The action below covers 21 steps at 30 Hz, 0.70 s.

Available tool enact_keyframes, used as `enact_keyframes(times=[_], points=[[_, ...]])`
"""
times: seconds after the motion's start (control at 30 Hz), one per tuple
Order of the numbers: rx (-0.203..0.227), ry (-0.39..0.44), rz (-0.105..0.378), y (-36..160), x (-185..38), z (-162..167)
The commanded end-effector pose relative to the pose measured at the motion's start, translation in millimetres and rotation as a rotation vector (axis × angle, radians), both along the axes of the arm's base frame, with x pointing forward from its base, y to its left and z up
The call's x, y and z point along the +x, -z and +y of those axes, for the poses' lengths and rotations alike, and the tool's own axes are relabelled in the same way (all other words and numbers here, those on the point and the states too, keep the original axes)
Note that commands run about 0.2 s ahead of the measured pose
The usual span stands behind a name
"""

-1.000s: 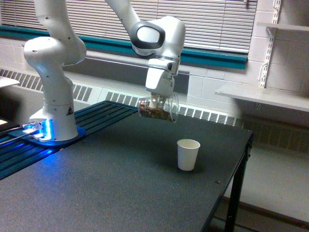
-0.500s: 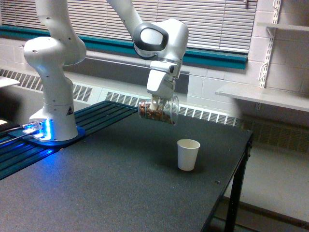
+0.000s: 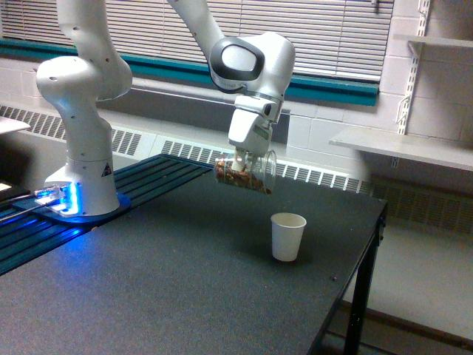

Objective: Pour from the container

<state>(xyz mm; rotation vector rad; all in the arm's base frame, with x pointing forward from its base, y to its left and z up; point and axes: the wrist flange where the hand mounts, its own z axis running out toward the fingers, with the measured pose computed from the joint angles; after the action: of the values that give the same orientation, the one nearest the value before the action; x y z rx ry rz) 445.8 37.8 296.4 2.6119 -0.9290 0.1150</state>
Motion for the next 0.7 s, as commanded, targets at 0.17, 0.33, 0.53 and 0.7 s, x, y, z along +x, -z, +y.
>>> enact_keyframes(times=[0.17, 0.33, 0.53, 0.7], points=[[-0.018, 0.015, 0.021, 2.3, 3.7, -0.2], [-0.016, 0.024, 0.029, 3.4, 5.0, -1.0], [-0.019, 0.028, 0.028, 3.6, 7.5, -1.1], [-0.019, 0.029, 0.029, 3.6, 9.4, -0.7]])
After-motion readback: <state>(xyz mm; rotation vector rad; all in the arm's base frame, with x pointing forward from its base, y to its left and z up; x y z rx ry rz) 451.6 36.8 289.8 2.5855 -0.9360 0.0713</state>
